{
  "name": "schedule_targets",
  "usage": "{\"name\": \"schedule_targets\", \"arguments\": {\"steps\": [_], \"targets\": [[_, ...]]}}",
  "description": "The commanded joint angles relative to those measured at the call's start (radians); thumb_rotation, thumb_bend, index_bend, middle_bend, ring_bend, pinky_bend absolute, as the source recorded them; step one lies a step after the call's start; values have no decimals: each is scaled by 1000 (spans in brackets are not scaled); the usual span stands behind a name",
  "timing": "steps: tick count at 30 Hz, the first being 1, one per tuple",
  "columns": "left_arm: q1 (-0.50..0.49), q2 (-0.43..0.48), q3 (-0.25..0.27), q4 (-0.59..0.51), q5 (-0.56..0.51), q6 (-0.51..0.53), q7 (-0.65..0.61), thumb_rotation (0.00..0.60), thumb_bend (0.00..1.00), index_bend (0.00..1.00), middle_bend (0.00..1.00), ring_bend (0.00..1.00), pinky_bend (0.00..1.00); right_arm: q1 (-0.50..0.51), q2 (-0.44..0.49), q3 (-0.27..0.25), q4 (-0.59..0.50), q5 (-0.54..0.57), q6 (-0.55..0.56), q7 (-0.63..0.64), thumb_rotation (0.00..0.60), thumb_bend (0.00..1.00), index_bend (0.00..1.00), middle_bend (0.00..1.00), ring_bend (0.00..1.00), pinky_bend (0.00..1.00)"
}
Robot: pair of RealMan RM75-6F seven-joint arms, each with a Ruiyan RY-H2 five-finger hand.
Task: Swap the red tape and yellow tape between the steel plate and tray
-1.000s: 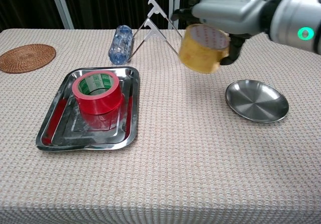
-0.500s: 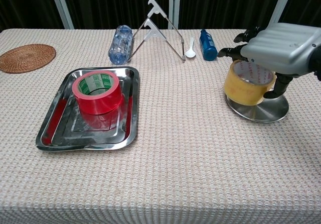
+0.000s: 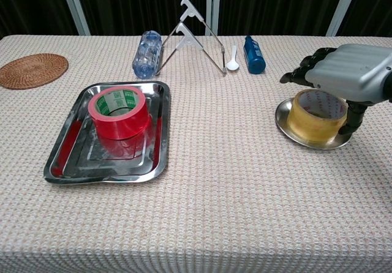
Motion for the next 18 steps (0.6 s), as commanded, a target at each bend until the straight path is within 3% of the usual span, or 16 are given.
{"name": "schedule_targets", "arguments": {"steps": [1,4,8,11,14,16,18], "targets": [[2,3,-3,-3,-3,4,8,600,150,63,83,15,196,-58,74,-1,-84,-82,78,60,600,0,0,0,0,0],[7,7,-8,-12,-11,12,21,600,150,64,83,14,196,-147,133,-19,-145,-193,187,168,600,0,0,0,0,0],[16,6,-16,-5,-8,46,93,600,147,64,83,14,193,-348,184,-102,-119,-402,374,449,600,0,0,0,0,0],[18,7,-13,-6,-4,50,144,600,145,65,83,15,186,-501,170,-143,-5,-467,488,665,600,0,0,0,0,0],[19,9,-6,-18,3,47,151,600,143,68,83,15,184,-648,101,-141,146,-454,571,875,600,0,0,0,0,0],[20,8,-3,-21,8,47,150,600,142,68,83,15,182,-707,52,-124,248,-442,576,1004,600,0,0,0,0,0],[19,5,2,-26,14,44,141,600,140,68,83,15,179,-724,25,-106,347,-431,533,1053,600,0,0,0,0,0]]}}
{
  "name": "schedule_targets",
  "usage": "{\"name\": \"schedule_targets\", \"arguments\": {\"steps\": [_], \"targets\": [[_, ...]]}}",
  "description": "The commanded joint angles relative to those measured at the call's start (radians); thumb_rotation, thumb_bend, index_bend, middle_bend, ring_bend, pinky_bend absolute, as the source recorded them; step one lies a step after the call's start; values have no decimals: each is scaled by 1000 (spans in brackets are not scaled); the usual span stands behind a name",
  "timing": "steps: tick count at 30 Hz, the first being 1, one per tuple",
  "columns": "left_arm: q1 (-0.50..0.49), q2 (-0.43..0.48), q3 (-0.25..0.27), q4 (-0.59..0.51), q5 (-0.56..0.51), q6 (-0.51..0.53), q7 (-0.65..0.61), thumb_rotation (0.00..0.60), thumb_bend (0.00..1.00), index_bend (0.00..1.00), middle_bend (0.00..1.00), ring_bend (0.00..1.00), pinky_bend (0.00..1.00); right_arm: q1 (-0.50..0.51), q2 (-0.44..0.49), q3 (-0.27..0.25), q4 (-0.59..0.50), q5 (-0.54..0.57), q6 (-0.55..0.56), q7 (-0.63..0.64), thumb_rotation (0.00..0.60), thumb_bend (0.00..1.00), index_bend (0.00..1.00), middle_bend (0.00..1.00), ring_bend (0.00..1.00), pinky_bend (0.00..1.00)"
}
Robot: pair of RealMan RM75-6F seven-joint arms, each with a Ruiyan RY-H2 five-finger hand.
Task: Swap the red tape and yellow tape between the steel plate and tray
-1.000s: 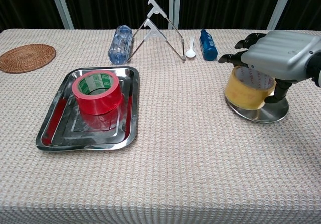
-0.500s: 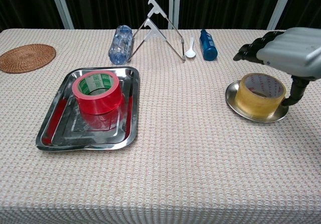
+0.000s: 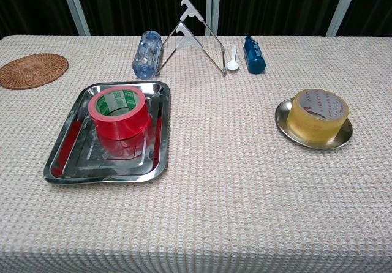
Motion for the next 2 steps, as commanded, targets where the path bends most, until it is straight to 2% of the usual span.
{"name": "schedule_targets", "arguments": {"steps": [1,2], "targets": [[-1,-2,6,-9,7,-5,-12,600,139,68,83,15,177,-198,-95,10,299,-37,64,270,600,0,0,0,0,0],[0,-2,9,-15,9,-7,-17,600,138,68,83,15,176,-200,-108,29,323,-52,68,274,600,0,0,0,0,0]]}}
